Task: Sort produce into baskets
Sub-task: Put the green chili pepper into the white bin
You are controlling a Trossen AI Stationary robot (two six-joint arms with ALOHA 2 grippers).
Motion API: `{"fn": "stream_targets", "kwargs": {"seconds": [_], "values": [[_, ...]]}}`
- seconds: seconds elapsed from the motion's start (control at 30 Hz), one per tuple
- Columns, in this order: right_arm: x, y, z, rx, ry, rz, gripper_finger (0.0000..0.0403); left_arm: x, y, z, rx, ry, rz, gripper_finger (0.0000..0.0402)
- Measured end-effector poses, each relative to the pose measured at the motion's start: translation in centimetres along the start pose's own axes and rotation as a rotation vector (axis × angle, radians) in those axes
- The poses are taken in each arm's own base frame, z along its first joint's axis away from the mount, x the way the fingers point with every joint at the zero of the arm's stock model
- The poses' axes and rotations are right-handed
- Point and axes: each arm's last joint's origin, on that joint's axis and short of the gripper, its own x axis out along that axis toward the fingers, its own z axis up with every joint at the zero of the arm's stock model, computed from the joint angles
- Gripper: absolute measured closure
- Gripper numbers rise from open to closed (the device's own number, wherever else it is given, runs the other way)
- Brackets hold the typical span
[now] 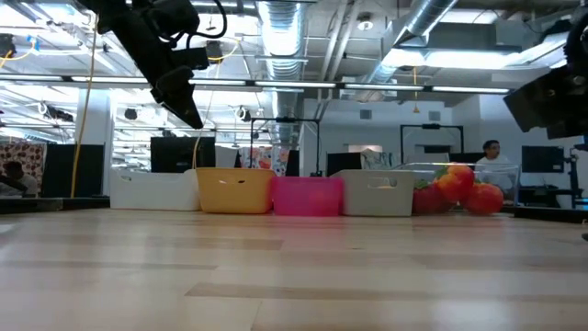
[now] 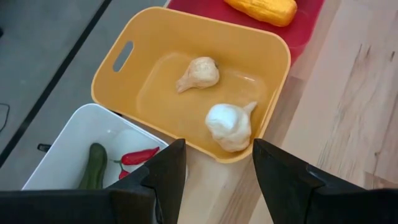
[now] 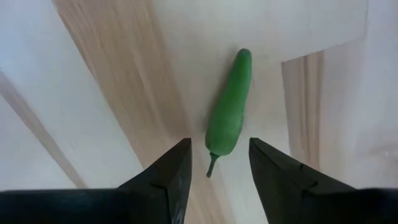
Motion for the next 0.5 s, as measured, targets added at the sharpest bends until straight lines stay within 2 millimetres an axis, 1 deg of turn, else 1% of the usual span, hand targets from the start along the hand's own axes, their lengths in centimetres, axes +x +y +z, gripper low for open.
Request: {"fn": "stream_targets", "kwargs": {"seconds": [0.1, 0.23, 0.4, 0.5], "values": [[0.0, 0.0, 0.0, 0.001, -0.002, -0.002, 0.0229, 0.0, 0.0, 0.0, 0.0, 0.0, 0.0, 0.0227], [0.0, 0.0, 0.0, 0.001, -0.004, 0.001, 0.0259, 0.0, 0.0, 0.0, -0.003, 0.0, 0.0, 0.0227], [1.1, -0.2, 0.0, 0.004, -0.025, 0.031, 0.0292, 0.0, 0.0, 0.0, -0.005, 0.002, -0.001, 0.0227], [1.2, -0.3, 0.1, 0.009, -0.03, 0.039, 0.0304, 0.0, 0.0, 0.0, -0.006, 0.002, -0.001, 0.0227]]}}
